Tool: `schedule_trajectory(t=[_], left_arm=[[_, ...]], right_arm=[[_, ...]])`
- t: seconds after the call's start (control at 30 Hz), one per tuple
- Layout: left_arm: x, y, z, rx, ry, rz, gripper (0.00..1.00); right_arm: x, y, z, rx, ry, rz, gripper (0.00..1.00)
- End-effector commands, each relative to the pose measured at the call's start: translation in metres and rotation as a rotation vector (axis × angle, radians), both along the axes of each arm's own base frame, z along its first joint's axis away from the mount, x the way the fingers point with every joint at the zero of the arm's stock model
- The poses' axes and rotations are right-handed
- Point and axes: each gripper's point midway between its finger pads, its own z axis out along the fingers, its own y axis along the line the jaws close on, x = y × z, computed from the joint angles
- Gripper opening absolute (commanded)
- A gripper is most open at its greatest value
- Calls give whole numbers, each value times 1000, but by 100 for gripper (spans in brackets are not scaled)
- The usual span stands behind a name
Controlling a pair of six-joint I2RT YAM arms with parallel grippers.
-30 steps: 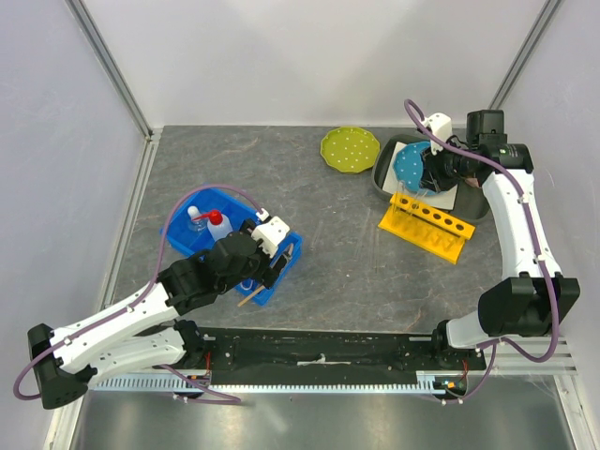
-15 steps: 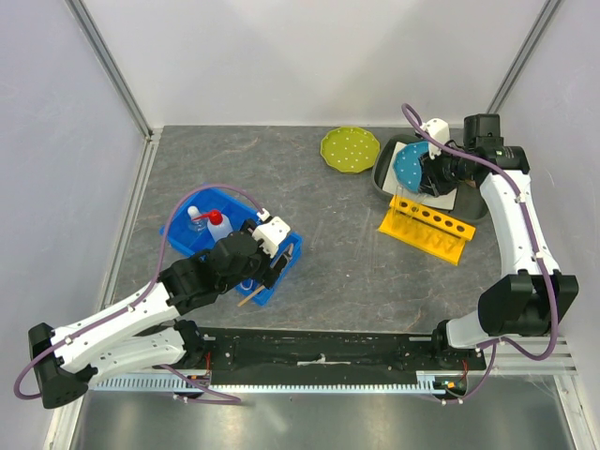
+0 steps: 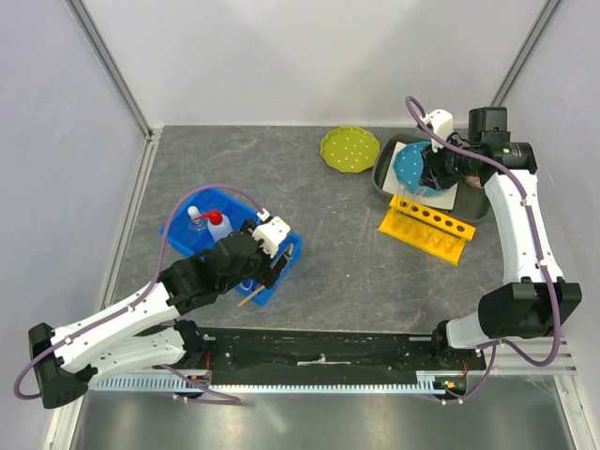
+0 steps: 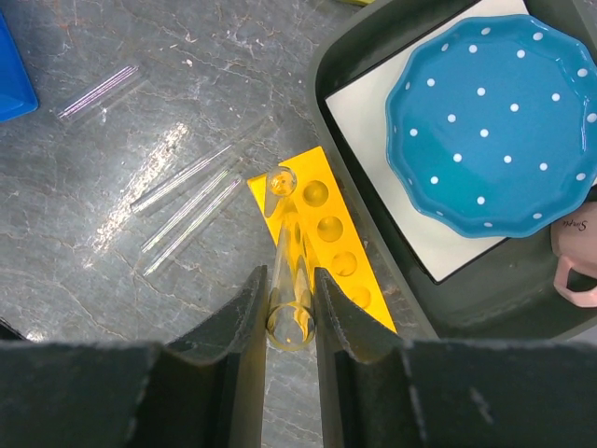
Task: Organize the chemistry lab equipment
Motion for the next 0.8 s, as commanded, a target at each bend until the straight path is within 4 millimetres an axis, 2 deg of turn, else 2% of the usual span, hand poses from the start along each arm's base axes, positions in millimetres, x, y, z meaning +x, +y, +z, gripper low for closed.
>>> schedule_trajectory(t=[0.0,0.47,0.77], left_arm=[[1,0,2,16,-21,-20,84],[2,0,2,18,-23,-20,84],[2,0,2,18,-21,-21,84]], right_arm=[[-8,4,23,18,-52,4,17],[-17,0,-5,-7,19,4,17],[-13,-7,-18,-45,40,-4,17]])
